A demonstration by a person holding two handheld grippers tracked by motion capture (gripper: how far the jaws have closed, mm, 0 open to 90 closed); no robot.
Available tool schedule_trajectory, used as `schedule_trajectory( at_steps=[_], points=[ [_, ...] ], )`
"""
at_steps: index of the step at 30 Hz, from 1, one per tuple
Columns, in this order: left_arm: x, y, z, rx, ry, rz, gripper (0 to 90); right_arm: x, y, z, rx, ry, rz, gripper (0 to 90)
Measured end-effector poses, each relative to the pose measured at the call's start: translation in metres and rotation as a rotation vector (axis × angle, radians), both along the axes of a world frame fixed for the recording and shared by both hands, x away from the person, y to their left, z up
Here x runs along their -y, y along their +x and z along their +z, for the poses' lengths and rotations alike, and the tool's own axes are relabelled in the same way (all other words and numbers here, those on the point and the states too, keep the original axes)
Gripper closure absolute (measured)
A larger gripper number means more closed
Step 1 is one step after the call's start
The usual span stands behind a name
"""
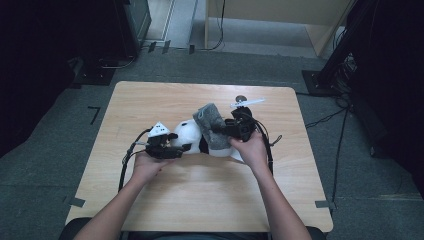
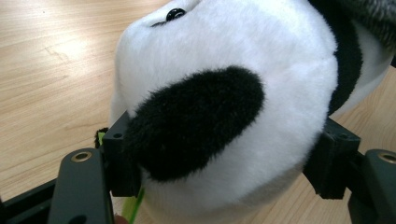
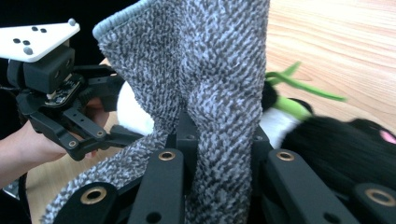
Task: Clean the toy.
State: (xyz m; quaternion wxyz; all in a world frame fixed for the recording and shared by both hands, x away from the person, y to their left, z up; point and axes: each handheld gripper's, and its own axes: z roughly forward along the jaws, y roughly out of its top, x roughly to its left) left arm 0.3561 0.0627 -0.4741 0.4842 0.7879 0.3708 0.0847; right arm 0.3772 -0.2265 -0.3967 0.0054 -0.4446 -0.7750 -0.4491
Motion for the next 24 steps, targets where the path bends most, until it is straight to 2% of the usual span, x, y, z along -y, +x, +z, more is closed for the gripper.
schedule_trajectory(
  at_steps=[3, 10, 24],
  points=[
    [0.000, 0.000, 0.000, 0.001, -0.002, -0.001, 27.6, 0.009, 0.001, 0.000, -0.003, 0.014, -0.011, 76.0],
    [-0.001, 0.001, 0.000, -0.005, -0.014, 0.001, 27.7, 0.023, 0.002, 0.006, 0.007, 0.010, -0.033, 76.9],
    [-0.001, 0.002, 0.000, -0.016, -0.022, 0.003, 27.6, 0.053, 0.002, 0.010, -0.009, 0.041, -0.084, 77.2]
  ],
)
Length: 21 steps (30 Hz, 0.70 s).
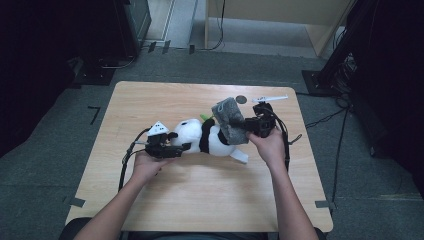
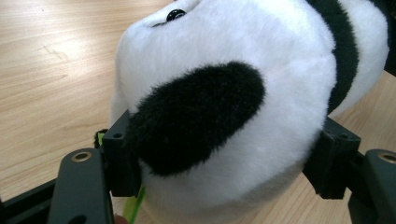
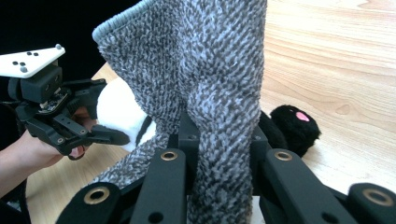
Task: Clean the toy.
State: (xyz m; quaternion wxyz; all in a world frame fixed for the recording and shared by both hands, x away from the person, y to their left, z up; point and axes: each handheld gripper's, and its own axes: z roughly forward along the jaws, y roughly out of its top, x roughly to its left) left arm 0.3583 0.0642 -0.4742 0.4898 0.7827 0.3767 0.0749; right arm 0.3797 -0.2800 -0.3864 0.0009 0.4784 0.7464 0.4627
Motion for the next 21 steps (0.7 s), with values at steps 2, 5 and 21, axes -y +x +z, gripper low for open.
schedule_trajectory(
  at_steps=[2, 5, 21],
  points=[
    [0.000, 0.000, 0.000, -0.003, -0.004, 0.001, 27.6, 0.003, 0.000, 0.001, -0.001, 0.003, -0.005, 77.1],
    [-0.001, 0.001, -0.001, -0.008, -0.010, 0.002, 27.7, 0.011, 0.000, 0.003, -0.004, 0.004, -0.024, 76.9],
    [-0.003, 0.001, -0.002, -0.007, -0.022, 0.022, 27.6, 0.031, -0.014, 0.028, 0.050, 0.012, -0.096, 76.8]
  ],
)
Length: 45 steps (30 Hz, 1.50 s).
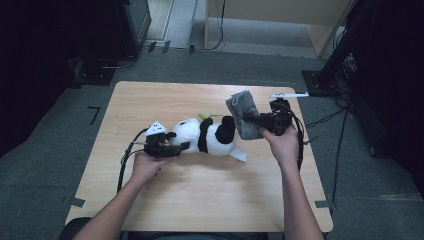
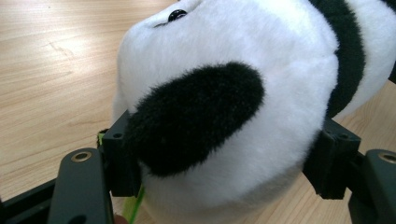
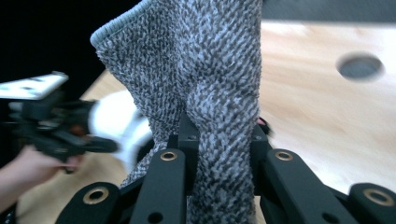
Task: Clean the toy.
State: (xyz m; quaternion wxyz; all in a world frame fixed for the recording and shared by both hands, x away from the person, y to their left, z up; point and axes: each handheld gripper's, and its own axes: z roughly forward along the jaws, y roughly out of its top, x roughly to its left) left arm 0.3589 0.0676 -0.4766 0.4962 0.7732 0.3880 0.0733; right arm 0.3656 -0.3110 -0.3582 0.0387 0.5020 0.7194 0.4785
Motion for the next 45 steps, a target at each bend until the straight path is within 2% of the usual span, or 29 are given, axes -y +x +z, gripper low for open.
schedule_trajectory(
  at_steps=[3, 6, 10, 16, 21, 24, 29, 35, 39, 45],
  points=[
    [0.001, -0.002, 0.000, 0.010, 0.006, 0.003, 27.6, -0.019, -0.009, 0.015, 0.053, 0.023, 0.054, 76.6],
    [0.003, -0.004, 0.000, 0.016, 0.007, 0.009, 27.5, -0.044, -0.013, 0.016, 0.071, 0.041, 0.111, 76.7],
    [0.006, -0.006, 0.000, 0.017, 0.008, 0.015, 27.5, -0.077, -0.008, 0.003, 0.052, 0.040, 0.169, 76.6],
    [0.011, -0.009, 0.000, 0.022, 0.011, 0.019, 27.4, -0.121, -0.005, -0.017, 0.019, 0.000, 0.244, 76.4],
    [0.012, -0.011, 0.000, 0.031, 0.018, 0.021, 27.3, -0.149, -0.004, -0.029, 0.010, -0.024, 0.279, 76.1],
    [0.013, -0.011, 0.000, 0.027, 0.020, 0.023, 27.4, -0.159, -0.001, -0.040, 0.000, -0.048, 0.289, 75.8],
    [0.013, -0.012, -0.001, 0.027, 0.021, 0.021, 27.6, -0.155, 0.003, -0.045, 0.012, -0.077, 0.289, 76.0],
    [0.011, -0.009, 0.000, 0.011, 0.021, 0.018, 28.2, -0.134, 0.007, -0.045, 0.003, -0.136, 0.235, 75.2],
    [0.013, -0.009, 0.000, 0.022, 0.027, 0.009, 28.2, -0.113, 0.012, -0.047, -0.032, -0.110, 0.207, 76.1],
    [0.012, -0.008, 0.001, 0.012, 0.024, 0.003, 28.7, -0.099, 0.014, -0.042, -0.040, -0.109, 0.193, 76.1]
  ],
)
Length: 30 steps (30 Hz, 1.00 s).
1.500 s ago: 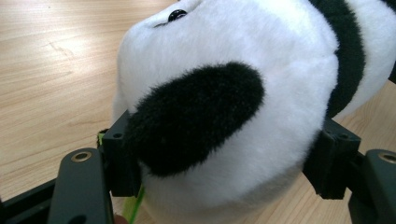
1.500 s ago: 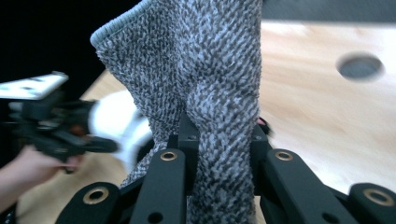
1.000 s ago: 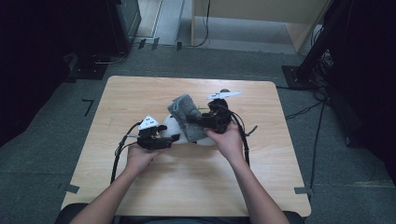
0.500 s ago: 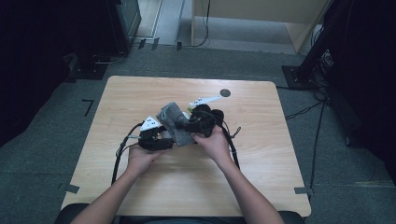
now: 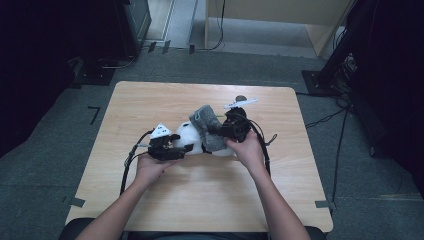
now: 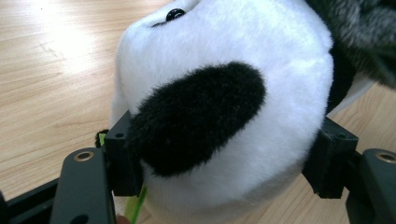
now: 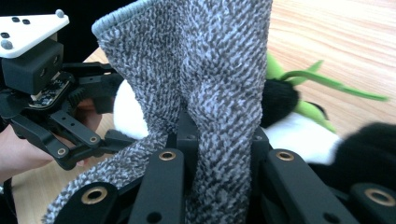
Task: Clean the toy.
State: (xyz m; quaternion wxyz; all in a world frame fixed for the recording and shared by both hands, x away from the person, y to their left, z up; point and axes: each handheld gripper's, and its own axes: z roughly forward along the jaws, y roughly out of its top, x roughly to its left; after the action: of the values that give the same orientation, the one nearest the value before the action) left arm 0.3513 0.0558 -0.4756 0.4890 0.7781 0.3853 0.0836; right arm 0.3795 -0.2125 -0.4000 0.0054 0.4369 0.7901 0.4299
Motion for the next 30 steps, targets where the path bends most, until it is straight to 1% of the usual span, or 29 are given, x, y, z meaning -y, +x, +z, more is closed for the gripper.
schedule_trajectory(
  at_steps=[2, 4, 6, 9, 13, 17, 21, 25, 27, 28, 29, 30],
  points=[
    [-0.001, 0.002, 0.000, -0.005, -0.004, -0.001, 28.7, 0.007, 0.000, 0.003, 0.014, 0.003, -0.025, 76.0],
    [-0.002, 0.002, -0.001, -0.009, -0.012, -0.003, 28.7, 0.020, 0.001, 0.007, 0.030, 0.003, -0.073, 76.7],
    [-0.002, 0.003, 0.000, -0.003, -0.006, -0.010, 28.7, 0.035, 0.002, 0.009, 0.029, 0.024, -0.101, 77.5],
    [-0.002, 0.004, 0.001, -0.004, -0.002, -0.014, 28.7, 0.046, 0.002, 0.007, 0.024, 0.049, -0.111, 77.7],
    [-0.003, 0.005, 0.001, -0.011, -0.001, -0.019, 28.7, 0.049, 0.000, 0.010, 0.037, 0.040, -0.115, 78.9],
    [-0.004, 0.007, 0.001, -0.021, -0.008, -0.017, 28.7, 0.057, 0.000, 0.011, 0.040, 0.054, -0.126, 78.9],
    [-0.007, 0.010, 0.001, -0.034, -0.014, -0.023, 28.6, 0.072, -0.002, 0.013, 0.040, 0.092, -0.153, 78.3],
    [-0.007, 0.012, 0.001, -0.045, -0.017, -0.027, 28.4, 0.086, -0.003, 0.011, 0.021, 0.128, -0.177, 78.0],
    [-0.008, 0.013, 0.001, -0.056, -0.026, -0.021, 28.4, 0.092, -0.006, 0.012, 0.031, 0.112, -0.202, 78.4],
    [-0.009, 0.014, 0.001, -0.066, -0.031, -0.019, 28.4, 0.094, -0.007, 0.013, 0.035, 0.087, -0.224, 78.7],
    [-0.011, 0.015, 0.001, -0.074, -0.038, -0.017, 28.4, 0.097, -0.007, 0.012, 0.036, 0.051, -0.246, 78.8],
    [-0.013, 0.016, 0.000, -0.079, -0.046, -0.018, 28.4, 0.100, -0.007, 0.009, 0.025, 0.028, -0.256, 78.8]
  ],
)
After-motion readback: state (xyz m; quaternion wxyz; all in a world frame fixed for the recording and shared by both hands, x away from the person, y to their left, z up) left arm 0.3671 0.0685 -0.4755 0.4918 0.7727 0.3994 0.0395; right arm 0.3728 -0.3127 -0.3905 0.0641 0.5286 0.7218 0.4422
